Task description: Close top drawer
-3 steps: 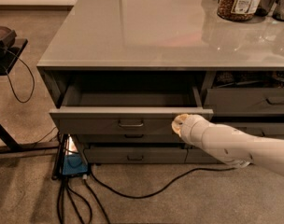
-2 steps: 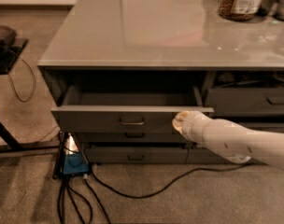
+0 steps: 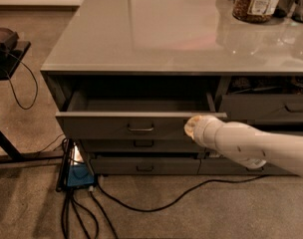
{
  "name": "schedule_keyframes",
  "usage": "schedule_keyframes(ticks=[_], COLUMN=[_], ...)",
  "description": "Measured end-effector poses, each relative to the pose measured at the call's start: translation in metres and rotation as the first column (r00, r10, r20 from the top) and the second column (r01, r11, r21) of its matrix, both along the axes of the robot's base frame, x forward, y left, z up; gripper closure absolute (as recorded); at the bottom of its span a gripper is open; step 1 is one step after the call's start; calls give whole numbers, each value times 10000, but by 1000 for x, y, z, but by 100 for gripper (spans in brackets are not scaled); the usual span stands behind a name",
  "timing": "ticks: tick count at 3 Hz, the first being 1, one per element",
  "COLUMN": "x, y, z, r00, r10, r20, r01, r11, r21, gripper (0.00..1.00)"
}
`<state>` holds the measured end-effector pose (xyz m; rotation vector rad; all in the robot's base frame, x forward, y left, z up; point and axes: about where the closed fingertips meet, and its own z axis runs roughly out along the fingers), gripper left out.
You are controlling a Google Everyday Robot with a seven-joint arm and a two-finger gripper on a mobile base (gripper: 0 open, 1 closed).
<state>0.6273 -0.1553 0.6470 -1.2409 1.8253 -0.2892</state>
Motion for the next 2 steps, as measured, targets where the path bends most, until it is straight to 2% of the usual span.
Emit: schedule_keyframes(ticks=[2], x=[0], y=[0], z=[0], r00=[10000], r10=[1], r20=[0], r01=[-1], r11=[10000], r21=[0], gripper=[57])
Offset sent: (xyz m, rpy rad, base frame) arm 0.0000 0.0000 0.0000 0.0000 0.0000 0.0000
